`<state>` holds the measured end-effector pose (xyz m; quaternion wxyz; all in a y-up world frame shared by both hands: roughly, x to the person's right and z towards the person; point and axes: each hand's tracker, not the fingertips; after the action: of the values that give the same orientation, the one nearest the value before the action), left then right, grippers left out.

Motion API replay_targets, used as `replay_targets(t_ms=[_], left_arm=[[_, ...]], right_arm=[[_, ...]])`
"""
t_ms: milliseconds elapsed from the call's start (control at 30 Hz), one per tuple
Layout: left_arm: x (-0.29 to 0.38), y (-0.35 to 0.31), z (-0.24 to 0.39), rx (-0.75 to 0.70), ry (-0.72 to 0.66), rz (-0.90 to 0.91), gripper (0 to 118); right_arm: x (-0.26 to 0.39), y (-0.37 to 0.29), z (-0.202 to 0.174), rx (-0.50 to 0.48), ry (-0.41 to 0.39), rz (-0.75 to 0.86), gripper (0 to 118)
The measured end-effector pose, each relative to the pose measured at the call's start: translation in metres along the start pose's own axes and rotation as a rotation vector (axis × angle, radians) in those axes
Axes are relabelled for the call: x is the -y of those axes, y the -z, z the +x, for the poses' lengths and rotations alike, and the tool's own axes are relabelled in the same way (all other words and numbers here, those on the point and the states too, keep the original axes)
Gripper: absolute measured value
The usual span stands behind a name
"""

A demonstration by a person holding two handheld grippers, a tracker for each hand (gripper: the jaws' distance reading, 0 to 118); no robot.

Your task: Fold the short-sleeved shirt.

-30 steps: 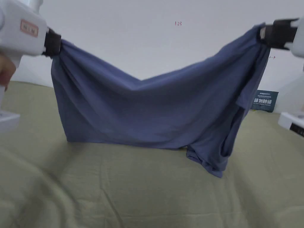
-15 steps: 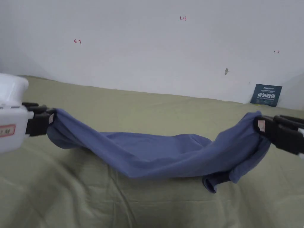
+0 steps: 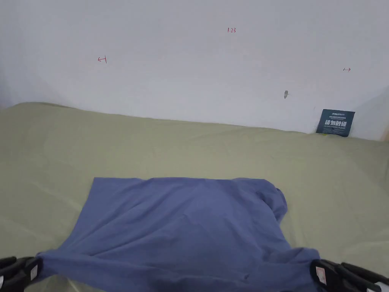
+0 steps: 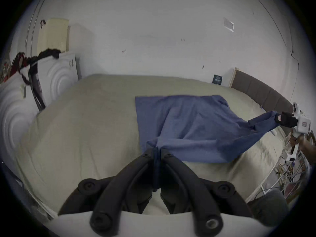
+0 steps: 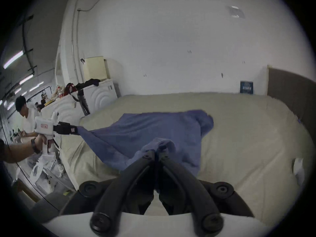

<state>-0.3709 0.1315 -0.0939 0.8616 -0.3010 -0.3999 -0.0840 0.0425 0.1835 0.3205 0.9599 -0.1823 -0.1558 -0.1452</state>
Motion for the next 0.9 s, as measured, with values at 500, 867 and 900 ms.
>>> replay_targets(t_ms=[500,867,900], left_arm=[[0.057,-0.005,-0.016,0.031,0.052,-0.111,34],[0.029,-0.075,0.055,-0.213,-0.114,-0.034,9],[0.030,-0.077,0.068,-0.226,-0.123,-0.028,0]], right_arm=[[0.069,-0.021,0.030,0.092,0.276,-0.151,60],[0.038,-0.029,-0.076,0.401,-0.019,-0.132,33],[0.038,-0.031,-0.087,0.395,-0.004,-0.121,8]])
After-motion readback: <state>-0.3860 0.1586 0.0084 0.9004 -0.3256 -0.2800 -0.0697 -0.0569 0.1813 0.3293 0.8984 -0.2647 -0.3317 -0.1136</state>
